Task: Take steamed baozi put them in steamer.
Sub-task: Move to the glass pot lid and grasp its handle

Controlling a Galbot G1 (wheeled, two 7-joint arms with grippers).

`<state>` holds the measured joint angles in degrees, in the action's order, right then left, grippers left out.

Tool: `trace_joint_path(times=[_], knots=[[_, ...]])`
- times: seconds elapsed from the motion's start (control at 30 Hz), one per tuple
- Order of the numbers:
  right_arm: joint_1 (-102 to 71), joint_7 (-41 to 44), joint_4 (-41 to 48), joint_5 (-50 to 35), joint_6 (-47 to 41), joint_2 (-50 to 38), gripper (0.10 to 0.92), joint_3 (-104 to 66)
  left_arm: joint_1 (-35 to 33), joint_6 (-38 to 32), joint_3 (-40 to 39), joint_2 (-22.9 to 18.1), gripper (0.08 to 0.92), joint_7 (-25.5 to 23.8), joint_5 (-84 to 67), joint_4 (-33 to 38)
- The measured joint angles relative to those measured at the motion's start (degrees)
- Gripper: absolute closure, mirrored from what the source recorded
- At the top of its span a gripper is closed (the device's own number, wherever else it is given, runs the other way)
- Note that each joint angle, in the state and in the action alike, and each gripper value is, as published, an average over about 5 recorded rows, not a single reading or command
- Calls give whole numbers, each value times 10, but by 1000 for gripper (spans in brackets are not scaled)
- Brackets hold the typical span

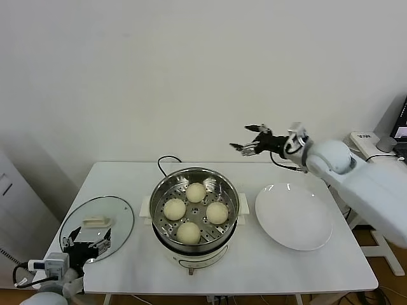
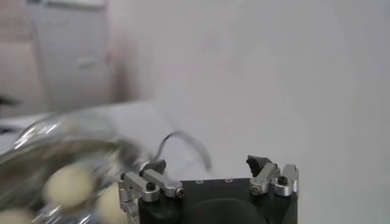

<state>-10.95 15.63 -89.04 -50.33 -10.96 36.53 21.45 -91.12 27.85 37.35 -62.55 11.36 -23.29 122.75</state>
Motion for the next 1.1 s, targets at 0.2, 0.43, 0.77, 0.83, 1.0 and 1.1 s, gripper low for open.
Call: trace_joint_path(times=[0.2,0.43,0.77,0.83,1.0,1.1], knots=[[-166,-58,-8,59,62,45,203,-161,-9,-21,5,-3,177,-2,42,-5],[-334,-83,-14,129,119,121,203,-321,-20,-67,10,2,177,-6,168,-24],[-490,-76,-6,202,177,223,203,-475,-20,-169,15,-5,177,-4,407,-84],[-508,-74,-2,213,185,240,203,-496,-19,-193,17,-9,177,-2,457,-101],[-543,-67,10,234,203,275,203,-538,-14,-247,23,-19,177,8,574,-145],[-556,-62,18,244,212,293,203,-557,-9,-278,28,-26,177,17,643,-171]])
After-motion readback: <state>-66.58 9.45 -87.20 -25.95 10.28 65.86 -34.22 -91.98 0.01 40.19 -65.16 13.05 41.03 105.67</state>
